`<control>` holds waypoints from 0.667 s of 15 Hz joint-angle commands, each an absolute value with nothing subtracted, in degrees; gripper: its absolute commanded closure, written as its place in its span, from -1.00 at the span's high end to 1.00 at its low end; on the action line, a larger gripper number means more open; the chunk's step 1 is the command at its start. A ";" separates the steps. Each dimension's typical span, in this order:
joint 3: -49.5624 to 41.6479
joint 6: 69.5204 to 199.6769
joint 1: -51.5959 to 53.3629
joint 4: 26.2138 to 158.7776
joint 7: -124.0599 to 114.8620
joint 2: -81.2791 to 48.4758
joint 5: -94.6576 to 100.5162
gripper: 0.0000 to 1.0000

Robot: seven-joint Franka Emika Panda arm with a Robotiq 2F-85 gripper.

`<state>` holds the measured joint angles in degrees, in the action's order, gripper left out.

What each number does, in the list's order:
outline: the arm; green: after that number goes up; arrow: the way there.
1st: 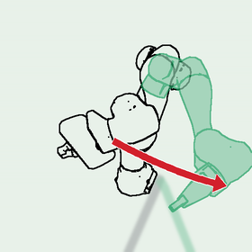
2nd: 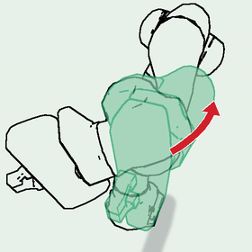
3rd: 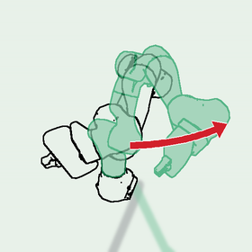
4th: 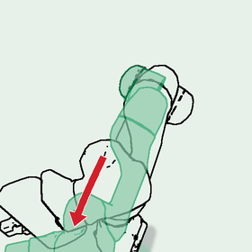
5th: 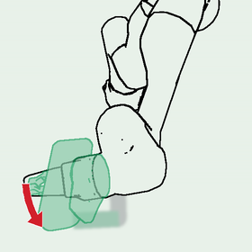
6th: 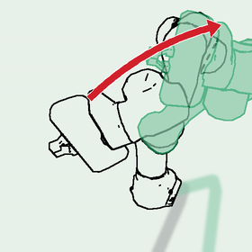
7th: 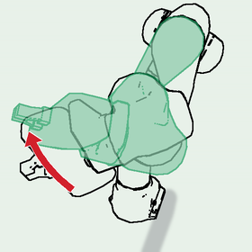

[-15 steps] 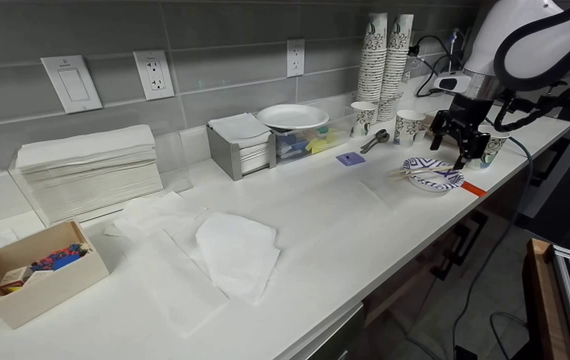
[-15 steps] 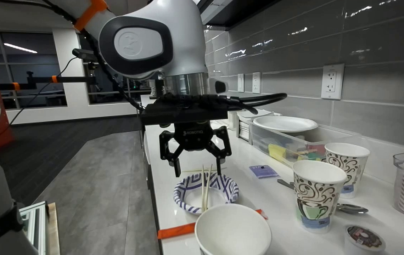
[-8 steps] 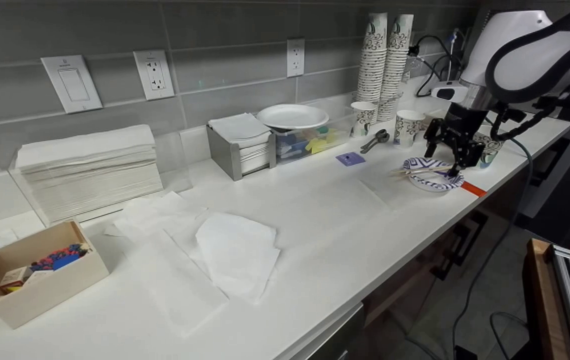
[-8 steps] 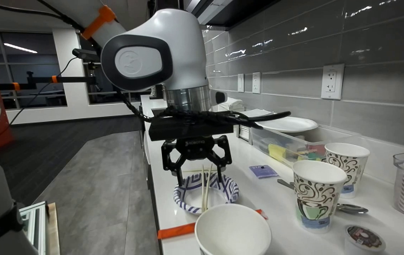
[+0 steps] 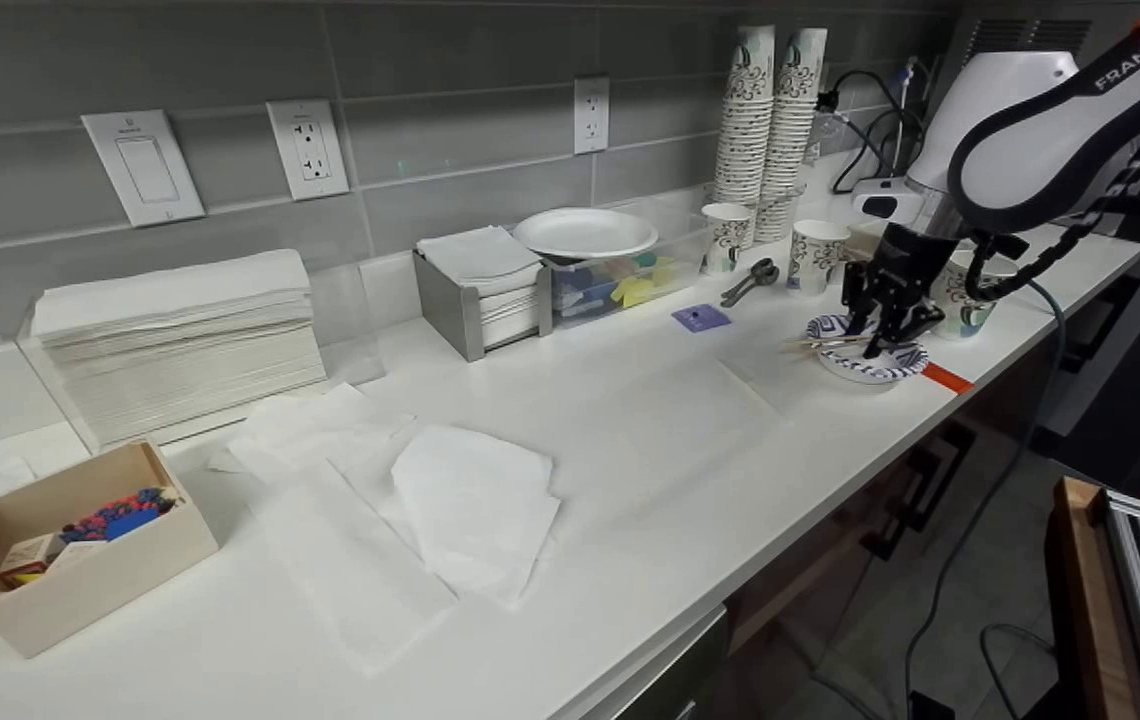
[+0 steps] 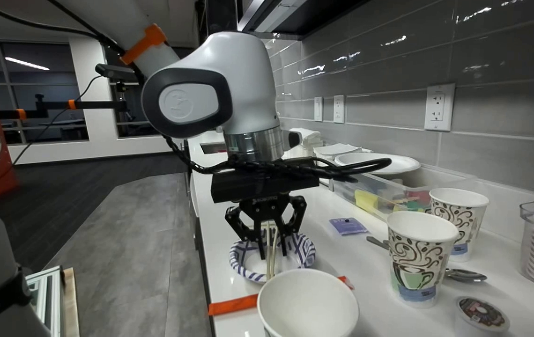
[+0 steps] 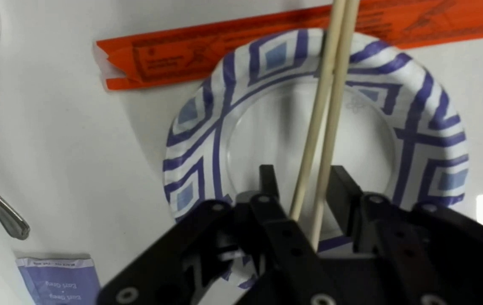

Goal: Place the chopsticks on the table

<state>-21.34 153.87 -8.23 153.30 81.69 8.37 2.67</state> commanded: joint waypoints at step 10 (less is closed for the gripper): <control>-17.70 149.66 -8.32 151.99 85.63 13.64 2.63 -0.94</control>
